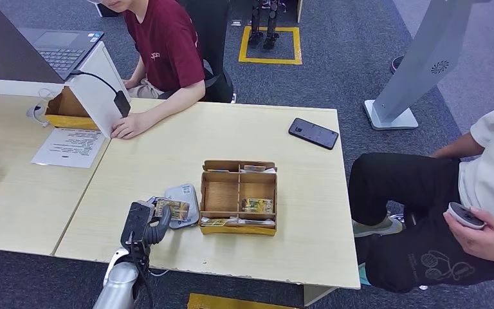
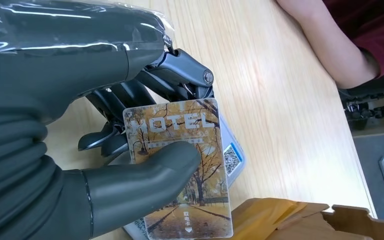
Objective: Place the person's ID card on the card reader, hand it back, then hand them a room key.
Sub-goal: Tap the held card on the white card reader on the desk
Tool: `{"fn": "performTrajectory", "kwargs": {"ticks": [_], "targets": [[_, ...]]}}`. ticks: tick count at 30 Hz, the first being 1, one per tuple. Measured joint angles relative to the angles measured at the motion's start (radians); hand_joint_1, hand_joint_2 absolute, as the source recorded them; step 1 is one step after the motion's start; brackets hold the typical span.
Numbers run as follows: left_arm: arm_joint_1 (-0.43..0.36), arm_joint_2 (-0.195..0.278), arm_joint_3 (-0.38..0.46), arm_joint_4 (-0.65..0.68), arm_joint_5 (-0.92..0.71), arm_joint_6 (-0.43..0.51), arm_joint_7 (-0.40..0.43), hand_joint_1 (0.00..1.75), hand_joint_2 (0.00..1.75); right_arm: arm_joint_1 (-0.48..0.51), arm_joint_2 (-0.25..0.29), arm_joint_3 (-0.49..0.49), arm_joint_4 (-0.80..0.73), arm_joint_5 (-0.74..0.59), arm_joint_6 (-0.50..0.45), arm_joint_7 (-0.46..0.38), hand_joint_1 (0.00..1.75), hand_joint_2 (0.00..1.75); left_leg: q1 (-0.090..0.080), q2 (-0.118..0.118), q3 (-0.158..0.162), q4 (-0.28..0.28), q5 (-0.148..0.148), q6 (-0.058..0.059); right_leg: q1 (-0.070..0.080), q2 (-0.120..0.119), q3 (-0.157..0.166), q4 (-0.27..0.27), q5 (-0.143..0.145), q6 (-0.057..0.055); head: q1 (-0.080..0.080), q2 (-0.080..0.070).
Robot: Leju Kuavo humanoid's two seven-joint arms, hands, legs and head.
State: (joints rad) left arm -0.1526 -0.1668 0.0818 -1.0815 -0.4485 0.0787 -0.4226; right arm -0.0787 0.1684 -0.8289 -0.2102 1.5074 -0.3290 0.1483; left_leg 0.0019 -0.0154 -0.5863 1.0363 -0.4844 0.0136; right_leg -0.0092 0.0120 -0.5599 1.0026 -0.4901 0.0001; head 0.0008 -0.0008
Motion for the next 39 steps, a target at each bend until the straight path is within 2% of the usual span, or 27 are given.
{"fn": "performTrajectory", "kwargs": {"ticks": [13, 18, 24, 39], "targets": [[-0.001, -0.003, -0.004, -0.029, -0.003, 0.007, 0.01, 1.75, 1.75, 0.0, 0.004, 0.0, 0.0, 0.0, 0.001, 0.002, 0.0, 0.0, 0.0, 0.0, 0.0, 0.0, 0.0, 0.0, 0.0, 0.0, 0.0, 0.0, 0.0, 0.0, 0.0, 0.0], [-0.018, -0.003, -0.004, -0.028, -0.082, 0.125, 0.04, 1.75, 1.75, 0.0, 0.005, 0.001, 0.0, 0.003, 0.001, 0.002, 0.0, 0.0, 0.0, 0.0, 0.0, 0.0, 0.0, 0.0, 0.0, 0.0, 0.0, 0.0, 0.0, 0.0, 0.0, 0.0], [-0.06, -0.006, -0.003, 0.005, -0.116, 0.178, 0.052, 1.75, 1.75, -0.001, 0.005, 0.002, 0.0, 0.005, 0.003, 0.001, 0.0, 0.0, 0.0, 0.0, 0.0, 0.0, 0.0, 0.0, 0.0, 0.0, 0.0, 0.0, 0.0, 0.0, 0.0, 0.0], [-0.096, -0.031, -0.003, 0.081, -0.136, 0.191, 0.054, 1.75, 1.75, -0.002, 0.006, 0.002, 0.0, 0.006, 0.003, 0.002, 0.0, 0.0, 0.0, 0.0, 0.0, 0.0, 0.0, 0.0, 0.0, 0.0, 0.0, 0.0, 0.0, 0.0, 0.0, 0.0]]}}
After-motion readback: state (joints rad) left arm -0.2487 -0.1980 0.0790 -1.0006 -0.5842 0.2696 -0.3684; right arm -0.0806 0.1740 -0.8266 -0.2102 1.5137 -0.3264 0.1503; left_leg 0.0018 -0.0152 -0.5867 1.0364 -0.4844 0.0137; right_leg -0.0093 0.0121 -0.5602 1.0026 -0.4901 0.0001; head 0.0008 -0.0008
